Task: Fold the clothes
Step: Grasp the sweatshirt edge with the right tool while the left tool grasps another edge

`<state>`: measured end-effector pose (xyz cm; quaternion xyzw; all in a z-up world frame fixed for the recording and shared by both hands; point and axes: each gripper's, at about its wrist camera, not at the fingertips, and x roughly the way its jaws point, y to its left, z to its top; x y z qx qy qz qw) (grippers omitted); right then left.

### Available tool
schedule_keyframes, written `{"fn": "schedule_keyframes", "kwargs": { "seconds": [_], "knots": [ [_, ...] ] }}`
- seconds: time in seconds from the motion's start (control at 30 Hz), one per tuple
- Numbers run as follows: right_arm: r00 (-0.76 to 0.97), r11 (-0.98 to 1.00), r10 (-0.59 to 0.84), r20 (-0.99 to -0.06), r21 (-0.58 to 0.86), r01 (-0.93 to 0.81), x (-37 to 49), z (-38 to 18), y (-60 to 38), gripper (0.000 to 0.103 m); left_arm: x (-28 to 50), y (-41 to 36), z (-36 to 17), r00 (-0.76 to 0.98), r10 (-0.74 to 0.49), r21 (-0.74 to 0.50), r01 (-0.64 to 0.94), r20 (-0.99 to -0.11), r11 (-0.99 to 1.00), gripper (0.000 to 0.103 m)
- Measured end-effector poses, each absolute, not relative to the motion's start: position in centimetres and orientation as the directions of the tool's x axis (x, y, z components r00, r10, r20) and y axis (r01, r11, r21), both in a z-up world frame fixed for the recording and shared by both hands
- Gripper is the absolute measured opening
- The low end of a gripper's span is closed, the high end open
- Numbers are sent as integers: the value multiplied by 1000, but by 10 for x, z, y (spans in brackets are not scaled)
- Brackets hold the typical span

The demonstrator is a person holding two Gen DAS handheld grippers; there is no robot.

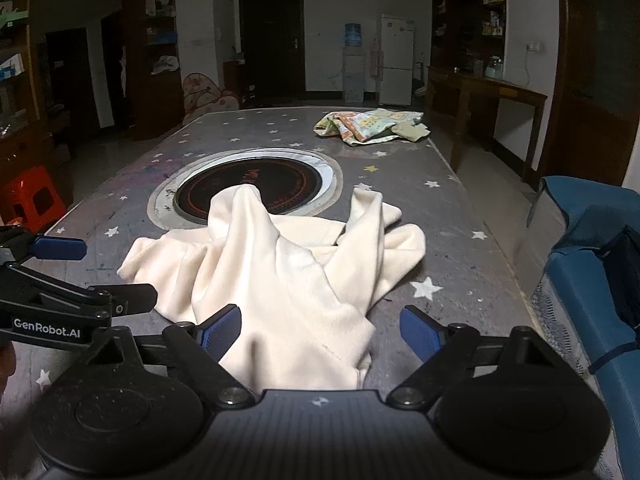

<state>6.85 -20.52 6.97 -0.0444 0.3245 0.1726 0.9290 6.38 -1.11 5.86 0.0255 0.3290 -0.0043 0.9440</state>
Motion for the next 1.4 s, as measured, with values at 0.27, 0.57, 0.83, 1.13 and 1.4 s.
{"fn": "schedule_keyframes", "kwargs": {
  "seconds": [0.27,0.57,0.83,1.13,1.4],
  "knots": [
    [700,915,355,-620,76,-397,96,70,-199,75,88,-8,57,795,-2,62,49,-607,997,90],
    [653,877,436,-620,129,-463,128,67,-186,66,104,9,42,772,17,69,36,-636,997,81],
    [602,839,504,-620,187,-510,160,60,-165,56,101,26,48,776,34,45,-7,-630,999,82],
    [588,792,566,-577,185,-581,141,70,-159,12,93,48,74,803,20,-49,-61,-595,997,85],
    [559,694,629,-540,68,-716,70,88,-141,11,67,43,105,839,-81,-135,9,-538,991,91]
  ]
}}
